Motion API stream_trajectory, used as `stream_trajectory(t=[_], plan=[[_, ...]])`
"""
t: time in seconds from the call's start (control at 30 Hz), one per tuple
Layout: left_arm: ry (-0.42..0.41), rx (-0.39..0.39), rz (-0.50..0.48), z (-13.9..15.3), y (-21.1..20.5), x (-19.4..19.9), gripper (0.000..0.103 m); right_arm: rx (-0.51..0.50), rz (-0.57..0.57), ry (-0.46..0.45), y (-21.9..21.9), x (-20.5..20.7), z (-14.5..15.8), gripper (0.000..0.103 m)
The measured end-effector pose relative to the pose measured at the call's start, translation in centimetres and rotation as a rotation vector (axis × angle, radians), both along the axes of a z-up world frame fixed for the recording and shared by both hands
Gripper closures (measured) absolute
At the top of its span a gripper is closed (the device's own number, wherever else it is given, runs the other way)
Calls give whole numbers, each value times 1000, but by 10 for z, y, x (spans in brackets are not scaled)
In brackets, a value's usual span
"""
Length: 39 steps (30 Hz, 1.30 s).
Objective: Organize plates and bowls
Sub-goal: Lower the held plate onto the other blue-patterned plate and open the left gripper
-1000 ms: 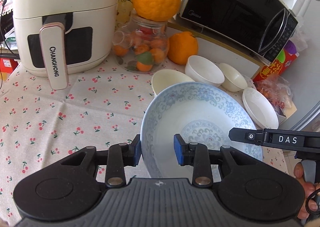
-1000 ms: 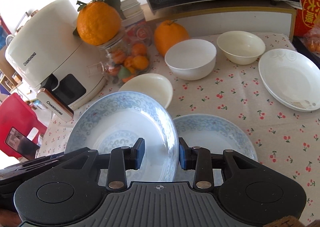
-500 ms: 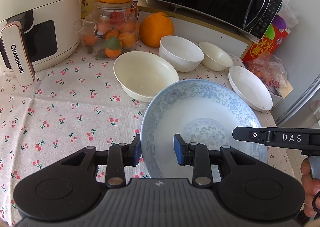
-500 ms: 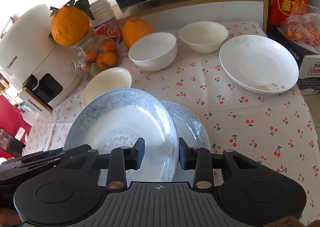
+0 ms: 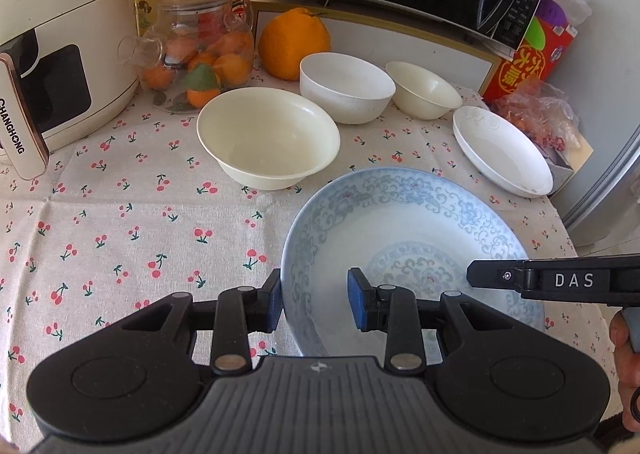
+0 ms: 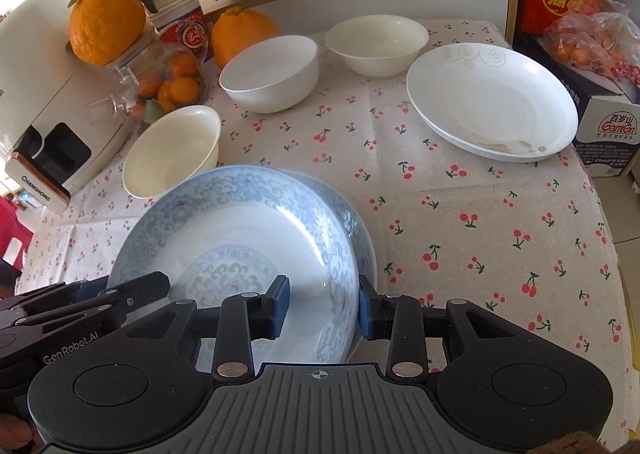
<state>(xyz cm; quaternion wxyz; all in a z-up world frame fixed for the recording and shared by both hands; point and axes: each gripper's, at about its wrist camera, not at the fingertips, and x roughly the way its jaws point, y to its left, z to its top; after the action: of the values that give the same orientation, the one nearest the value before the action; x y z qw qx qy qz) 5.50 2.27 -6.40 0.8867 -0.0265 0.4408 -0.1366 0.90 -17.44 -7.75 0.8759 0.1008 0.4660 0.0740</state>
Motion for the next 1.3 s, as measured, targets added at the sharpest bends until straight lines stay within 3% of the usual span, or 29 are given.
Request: stream_trajectory(t=[0.6,0.83,1.2,1.3], plan=[[-18,38,7,-5,-6,3,72,-19,25,-9,2,5,3,67],[-8,38,3,-7,-3,5,83,38,-12,-7,-8,15,3,67],[-8,40,7,-8,-3,7,83,53,-18,-15,-11,16,7,67],[-10,34,7,-8,-3,7,83,-2,-25,-23,-8,15,8,67]])
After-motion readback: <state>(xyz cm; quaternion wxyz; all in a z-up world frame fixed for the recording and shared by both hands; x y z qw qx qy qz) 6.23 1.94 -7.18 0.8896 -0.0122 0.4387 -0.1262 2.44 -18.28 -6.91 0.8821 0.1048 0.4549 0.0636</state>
